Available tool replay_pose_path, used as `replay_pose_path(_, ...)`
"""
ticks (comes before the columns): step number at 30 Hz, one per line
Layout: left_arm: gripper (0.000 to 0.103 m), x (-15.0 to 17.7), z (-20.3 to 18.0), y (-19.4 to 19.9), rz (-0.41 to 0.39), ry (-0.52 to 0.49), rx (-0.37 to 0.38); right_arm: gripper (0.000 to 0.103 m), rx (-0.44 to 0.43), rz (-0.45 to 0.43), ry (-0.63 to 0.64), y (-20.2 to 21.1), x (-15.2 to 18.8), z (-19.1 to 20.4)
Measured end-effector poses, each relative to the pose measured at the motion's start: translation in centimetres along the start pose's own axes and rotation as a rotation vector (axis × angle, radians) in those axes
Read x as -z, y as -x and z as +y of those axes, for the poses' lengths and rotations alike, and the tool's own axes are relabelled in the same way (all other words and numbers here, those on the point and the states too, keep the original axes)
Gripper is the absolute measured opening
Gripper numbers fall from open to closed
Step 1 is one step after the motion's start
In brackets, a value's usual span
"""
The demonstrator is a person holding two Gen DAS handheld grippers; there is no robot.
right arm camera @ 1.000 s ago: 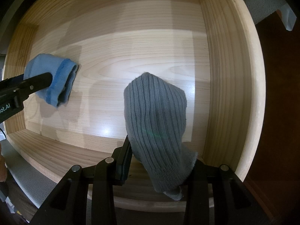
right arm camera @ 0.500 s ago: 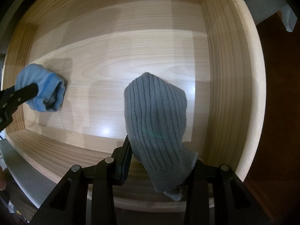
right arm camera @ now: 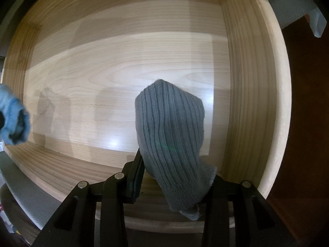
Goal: Take underwear out of drawer
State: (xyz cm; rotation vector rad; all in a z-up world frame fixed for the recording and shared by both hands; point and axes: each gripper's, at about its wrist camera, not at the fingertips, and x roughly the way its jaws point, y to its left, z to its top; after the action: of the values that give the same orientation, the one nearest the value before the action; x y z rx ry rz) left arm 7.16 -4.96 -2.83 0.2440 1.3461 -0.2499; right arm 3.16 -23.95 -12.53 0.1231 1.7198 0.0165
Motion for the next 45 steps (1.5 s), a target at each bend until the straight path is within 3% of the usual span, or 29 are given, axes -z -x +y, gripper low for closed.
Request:
replay_pose_path(13, 0.037, 0.8, 3.3, 10.3, -0.187, 0.021, -0.001, 0.034, 0.014, -0.001, 0.017, -0.2, -0.6, 1.0)
replay_pose_path(21, 0.037, -1.7, 5.6, 17.2, -0.329, 0.062, -0.006, 0.034, 0.013, -0.006, 0.02, 0.1, -0.5, 1.6)
replay_pose_path(28, 0.037, -6.4, 7.0, 21.9, -0.427, 0.083, -0.042, 0.035, 0.01, -0.01, 0.026, -0.1, -0.4, 2.0)
replay_pose_path(38, 0.037, -12.4, 6.3, 21.7, -0.455, 0.078, -0.099, 0.035, 0.006, -0.012, 0.027, -0.6, 0.1, 1.4)
replay_pose_path(45, 0.037, -15.2, 5.8, 17.9, -0.388, 0.084, -0.121, 0.035, 0.005, -0.012, 0.028, -0.7, 0.1, 1.4)
